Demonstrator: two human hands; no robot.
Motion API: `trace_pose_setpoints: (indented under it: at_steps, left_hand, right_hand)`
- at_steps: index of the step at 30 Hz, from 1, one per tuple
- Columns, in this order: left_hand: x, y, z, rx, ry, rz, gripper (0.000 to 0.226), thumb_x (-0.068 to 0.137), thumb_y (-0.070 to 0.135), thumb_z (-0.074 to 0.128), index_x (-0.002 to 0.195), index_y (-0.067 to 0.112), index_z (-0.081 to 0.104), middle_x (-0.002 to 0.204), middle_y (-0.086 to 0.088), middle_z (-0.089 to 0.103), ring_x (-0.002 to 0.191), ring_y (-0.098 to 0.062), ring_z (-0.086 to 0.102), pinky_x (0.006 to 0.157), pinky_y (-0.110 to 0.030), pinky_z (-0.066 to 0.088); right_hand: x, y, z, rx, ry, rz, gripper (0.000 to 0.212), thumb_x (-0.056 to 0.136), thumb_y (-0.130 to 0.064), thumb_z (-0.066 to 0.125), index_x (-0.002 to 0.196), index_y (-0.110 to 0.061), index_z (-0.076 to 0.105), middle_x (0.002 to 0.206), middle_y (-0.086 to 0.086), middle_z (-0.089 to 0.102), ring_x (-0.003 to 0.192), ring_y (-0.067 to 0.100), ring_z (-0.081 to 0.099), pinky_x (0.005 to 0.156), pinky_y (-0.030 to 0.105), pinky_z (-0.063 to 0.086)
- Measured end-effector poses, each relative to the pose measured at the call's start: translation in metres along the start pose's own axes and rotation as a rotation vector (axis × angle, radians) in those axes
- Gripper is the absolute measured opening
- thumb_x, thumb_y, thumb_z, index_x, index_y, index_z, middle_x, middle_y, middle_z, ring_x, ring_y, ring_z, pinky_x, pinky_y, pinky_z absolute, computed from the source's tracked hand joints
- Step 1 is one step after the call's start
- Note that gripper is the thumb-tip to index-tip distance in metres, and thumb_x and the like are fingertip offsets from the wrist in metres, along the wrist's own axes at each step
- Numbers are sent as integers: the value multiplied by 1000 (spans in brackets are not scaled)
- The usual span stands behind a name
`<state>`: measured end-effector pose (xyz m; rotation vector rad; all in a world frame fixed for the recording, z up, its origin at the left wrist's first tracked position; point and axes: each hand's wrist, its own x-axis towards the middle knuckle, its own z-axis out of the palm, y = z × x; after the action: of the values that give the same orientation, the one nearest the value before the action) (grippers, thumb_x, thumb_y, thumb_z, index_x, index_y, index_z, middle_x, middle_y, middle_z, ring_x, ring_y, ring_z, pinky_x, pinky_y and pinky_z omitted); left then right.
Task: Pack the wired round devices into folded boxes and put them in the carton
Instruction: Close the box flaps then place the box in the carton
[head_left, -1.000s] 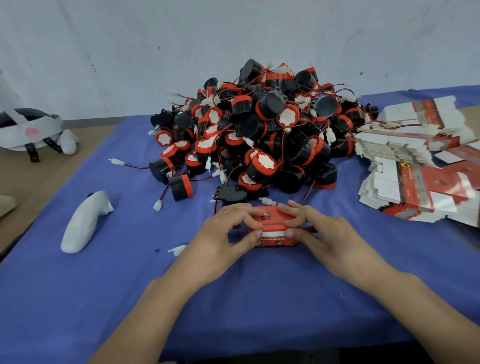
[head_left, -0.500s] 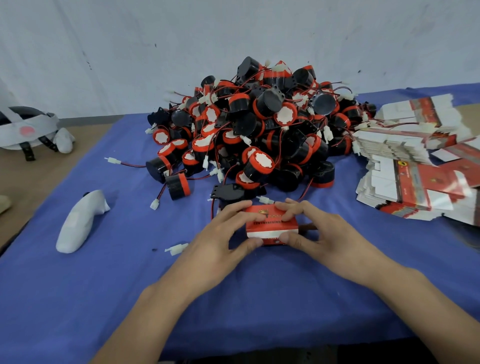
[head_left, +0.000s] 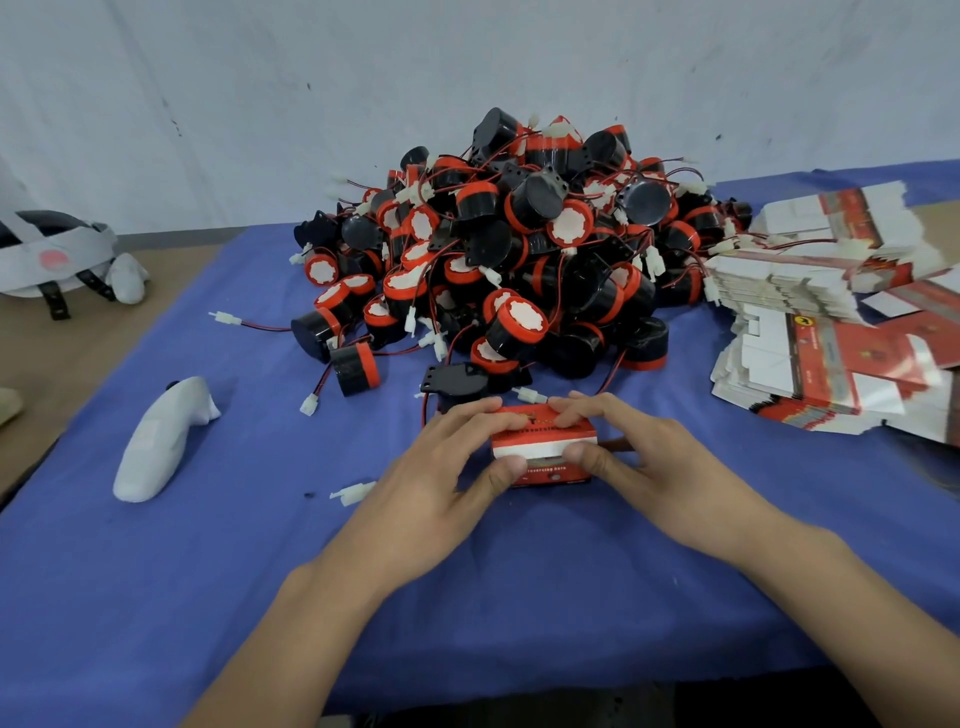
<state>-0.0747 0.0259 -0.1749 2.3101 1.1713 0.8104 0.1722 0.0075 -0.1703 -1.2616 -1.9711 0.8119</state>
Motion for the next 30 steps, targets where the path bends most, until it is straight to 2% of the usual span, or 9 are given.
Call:
trace_pose_setpoints:
  at_steps: [4,10,13,17,20,23,27,28,30]
  left_hand:
    - [0,3,-1,6,30,20,39,100,62,34,135,50,45,137,37,38,132,8,37,92,-13,44]
    - [3,3,-1,-22,50,-10,37,99,55,41,133,44,51,131,28,50,123,5,46,86,-9,42]
    - [4,1,1,-43,67,-12,34,99,54,45,132,48,53,131,26,53,126,1,46,96,-16,43]
    - [5,-1,2,-102,86,-39,34,95,55,51,128,58,55,134,27,52,131,2,44,101,-31,49]
    - [4,-1,2,-98,68,-40,34,92,59,49,125,67,51,138,30,48,134,6,39,100,-28,50]
    - [3,0,2,-93,62,-36,35,91,61,48,126,68,50,140,29,47,134,6,37,102,-27,48]
    - [2,1,2,-95,65,-31,36,91,61,46,127,66,50,141,30,46,136,4,37,106,-25,43]
    - [2,2,2,-94,63,-30,36,91,61,46,127,66,51,141,30,45,136,4,36,106,-24,42]
    - [2,2,2,-89,62,-30,37,90,61,44,126,65,51,140,32,44,136,3,37,105,-23,41]
  right_hand:
    - [0,-1,-1,6,12,14,30,90,-66,49,119,-58,50,126,-16,67,102,4,69,90,36,57]
    - [2,-1,1,1,54,17,29,88,-66,50,115,-56,53,121,-18,69,97,0,70,85,28,56]
    - [3,-3,1,14,63,6,27,89,-63,52,114,-55,56,120,-16,69,97,2,70,86,27,55]
    - [2,-5,3,34,78,-32,22,90,-57,55,110,-49,61,130,-38,57,99,3,69,87,22,53]
    - [2,-2,4,41,89,-31,26,88,-59,56,110,-47,63,135,-41,52,108,0,66,91,18,51]
    - [2,-1,3,37,86,-45,25,88,-58,57,111,-48,63,136,-40,52,114,-4,61,93,15,49]
    - [2,-1,3,30,80,-60,21,89,-58,57,110,-59,61,136,-37,54,117,-9,58,95,15,49]
    - [2,0,3,30,83,-59,23,88,-58,57,111,-59,62,136,-37,55,118,-10,57,95,16,50]
    - [3,1,4,27,97,-66,27,88,-57,57,112,-47,66,135,-38,54,119,-14,54,94,17,50]
